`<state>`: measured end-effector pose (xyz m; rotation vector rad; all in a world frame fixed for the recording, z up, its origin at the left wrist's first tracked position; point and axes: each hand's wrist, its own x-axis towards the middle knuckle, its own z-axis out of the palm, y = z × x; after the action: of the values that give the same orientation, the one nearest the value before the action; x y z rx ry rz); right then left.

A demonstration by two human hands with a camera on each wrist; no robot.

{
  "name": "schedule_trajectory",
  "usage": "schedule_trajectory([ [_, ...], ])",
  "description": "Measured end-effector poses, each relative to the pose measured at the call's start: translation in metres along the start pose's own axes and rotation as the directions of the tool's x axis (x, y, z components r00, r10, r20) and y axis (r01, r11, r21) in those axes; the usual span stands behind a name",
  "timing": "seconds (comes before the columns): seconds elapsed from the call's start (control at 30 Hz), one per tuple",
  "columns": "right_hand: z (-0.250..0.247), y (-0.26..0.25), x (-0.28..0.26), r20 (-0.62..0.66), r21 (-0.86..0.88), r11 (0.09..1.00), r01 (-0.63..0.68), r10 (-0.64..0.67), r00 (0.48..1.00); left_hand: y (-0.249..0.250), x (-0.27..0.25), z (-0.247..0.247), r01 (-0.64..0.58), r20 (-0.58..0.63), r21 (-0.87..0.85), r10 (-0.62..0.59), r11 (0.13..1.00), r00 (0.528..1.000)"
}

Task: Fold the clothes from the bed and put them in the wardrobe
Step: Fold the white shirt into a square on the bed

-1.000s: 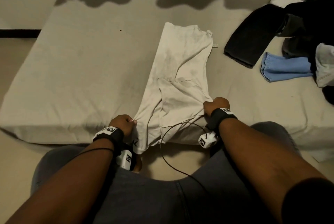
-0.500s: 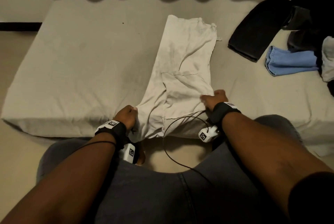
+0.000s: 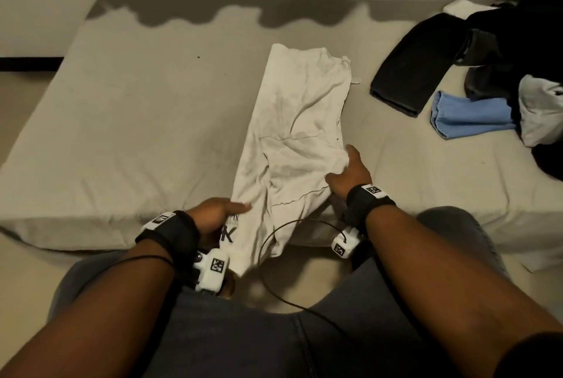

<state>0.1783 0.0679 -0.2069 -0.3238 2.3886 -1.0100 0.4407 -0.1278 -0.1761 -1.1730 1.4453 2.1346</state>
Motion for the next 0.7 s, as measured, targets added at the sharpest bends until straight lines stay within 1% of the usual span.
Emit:
schedule_trajectory([
  [0.03,-0.002,-0.001,0.006,-0.009,0.007,1.000,0.016,-0.016,1.000,0.014,-0.003,0.008,-0.026,0.083,-0.224,0.046,0.974,0.995],
  [0.07,-0.003,-0.001,0.012,-0.018,0.013,1.000,0.019,-0.019,1.000,0.031,-0.006,0.015,-0.035,0.176,-0.391,0.112,0.920,0.978],
  [0.1,-0.003,0.000,0.020,-0.023,0.024,1.000,0.009,-0.008,1.000,0.047,-0.003,0.020,-0.029,0.284,-0.522,0.205,0.852,0.937],
  [0.13,-0.003,0.002,0.027,-0.021,0.050,0.999,-0.011,0.012,1.000,0.064,-0.001,0.024,-0.026,0.355,-0.607,0.300,0.794,0.886],
  [0.17,-0.002,0.004,0.032,-0.016,0.101,0.994,-0.029,0.031,0.999,0.078,0.007,0.026,-0.045,0.387,-0.663,0.393,0.747,0.834],
  [0.2,0.000,0.007,0.037,-0.018,0.169,0.984,-0.062,0.066,0.998,0.095,0.010,0.032,-0.064,0.374,-0.702,0.444,0.709,0.814],
  [0.23,0.001,0.009,0.041,-0.024,0.238,0.966,-0.099,0.107,0.994,0.106,0.020,0.035,-0.094,0.312,-0.725,0.446,0.683,0.839],
  [0.27,0.002,0.010,0.042,-0.026,0.284,0.950,-0.126,0.139,0.990,0.115,0.027,0.040,-0.142,0.219,-0.730,0.425,0.669,0.878],
  [0.3,0.003,0.013,0.045,-0.027,0.295,0.945,-0.139,0.154,0.988,0.118,0.040,0.041,-0.212,0.080,-0.711,0.377,0.670,0.923],
  [0.33,0.003,0.015,0.047,-0.029,0.269,0.954,-0.133,0.146,0.989,0.119,0.049,0.044,-0.294,-0.081,-0.665,0.325,0.686,0.942],
  [0.37,0.004,0.017,0.048,-0.036,0.249,0.962,-0.111,0.124,0.992,0.118,0.062,0.043,-0.383,-0.251,-0.537,0.291,0.752,0.923],
  [0.4,0.004,0.019,0.049,-0.029,0.208,0.973,-0.096,0.104,0.994,0.115,0.073,0.039,-0.435,-0.405,-0.318,0.294,0.843,0.866],
  [0.43,0.002,0.020,0.048,-0.024,0.137,0.989,-0.062,0.066,0.998,0.111,0.085,0.032,-0.419,-0.524,-0.030,0.343,0.908,0.780],
  [0.47,0.001,0.019,0.044,-0.020,0.036,0.999,-0.027,0.028,0.999,0.106,0.092,0.026,-0.359,-0.573,0.224,0.420,0.906,0.703],
  [0.5,0.000,0.020,0.042,-0.034,-0.041,0.999,0.015,-0.017,0.999,0.100,0.102,0.018,-0.299,-0.545,0.395,0.483,0.869,0.685],
  [0.53,0.000,0.021,0.039,-0.050,-0.073,0.996,0.044,-0.047,0.998,0.094,0.110,0.014,-0.257,-0.479,0.485,0.500,0.836,0.721],
  [0.6,0.001,0.016,0.029,-0.054,-0.097,0.989,0.107,-0.113,0.992,0.083,0.120,0.013,-0.223,-0.342,0.554,0.464,0.802,0.817],
  [0.63,0.003,0.018,0.028,-0.002,-0.143,0.978,0.150,-0.152,0.988,0.078,0.125,0.011,-0.197,-0.314,0.574,0.436,0.795,0.843],
  [0.67,0.004,0.017,0.025,0.077,-0.225,0.953,0.203,-0.191,0.979,0.075,0.126,0.013,-0.177,-0.296,0.606,0.427,0.775,0.855],
  [0.7,0.005,0.019,0.025,0.152,-0.309,0.914,0.263,-0.225,0.962,0.071,0.128,0.013,-0.151,-0.297,0.656,0.437,0.740,0.849],
])
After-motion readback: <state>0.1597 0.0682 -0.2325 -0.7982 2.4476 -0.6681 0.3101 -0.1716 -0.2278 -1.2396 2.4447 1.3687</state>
